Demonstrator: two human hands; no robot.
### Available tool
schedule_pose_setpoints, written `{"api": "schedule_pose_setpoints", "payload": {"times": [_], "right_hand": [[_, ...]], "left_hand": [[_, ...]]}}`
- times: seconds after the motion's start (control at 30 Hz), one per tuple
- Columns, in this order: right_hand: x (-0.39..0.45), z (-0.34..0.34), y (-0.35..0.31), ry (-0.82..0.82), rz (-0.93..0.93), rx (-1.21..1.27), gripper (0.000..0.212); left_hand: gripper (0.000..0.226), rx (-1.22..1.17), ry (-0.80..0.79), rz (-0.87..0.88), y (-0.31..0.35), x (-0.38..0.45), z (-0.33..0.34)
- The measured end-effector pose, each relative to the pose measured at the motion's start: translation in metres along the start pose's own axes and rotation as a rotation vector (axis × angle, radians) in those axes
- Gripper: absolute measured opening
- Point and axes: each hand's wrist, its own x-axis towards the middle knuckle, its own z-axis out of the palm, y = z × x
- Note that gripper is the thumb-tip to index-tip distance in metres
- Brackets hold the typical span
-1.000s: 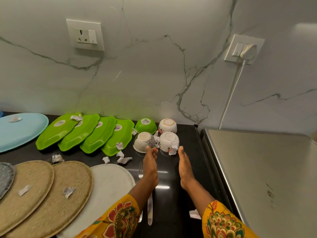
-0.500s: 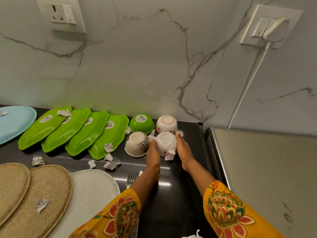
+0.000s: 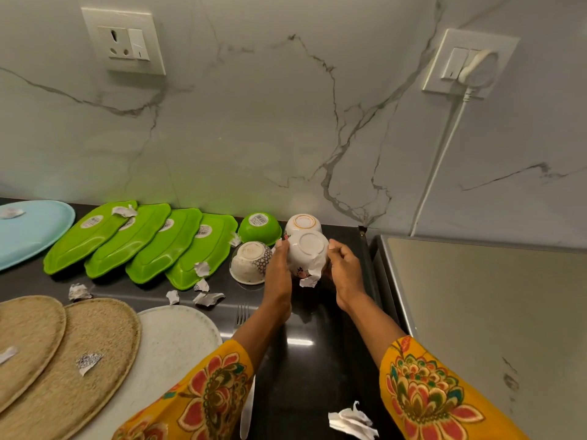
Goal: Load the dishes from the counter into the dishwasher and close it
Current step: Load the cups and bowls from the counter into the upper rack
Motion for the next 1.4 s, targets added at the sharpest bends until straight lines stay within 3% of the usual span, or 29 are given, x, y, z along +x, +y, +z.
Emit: {"api": "schedule_pose_setpoints", "payload": {"times": [0.2,0.33,0.77,1.17,1.4], "right_hand": [[-0.050,-0.014,-0.005,-0.063,-0.059,-0.054,0.055],[-0.089,-0.020,-0.002,-0.091,-0.045,-0.088,0.064],[-0.230,-0.070,-0.002,0.071,-0.099,-0.125,0.058],[-0.337,-0.177,0.031,0.413,-0.059,-0.029,0.020],[-0.387,-0.262,0.054,0.601,0.025,0.103,0.020]], "left_hand": [[0.025,-0.053,-0.016,-0.026,0.003,-0.046,-0.016],[0.031,-0.029,-0.084,-0.028,0.005,-0.085,-0.033],[0.044,0.039,-0.210,-0.081,-0.004,-0.209,-0.051],[0.038,0.101,-0.433,-0.190,-0.066,-0.319,-0.012],[0.034,0.143,-0.556,-0.293,-0.113,-0.382,0.034]]}}
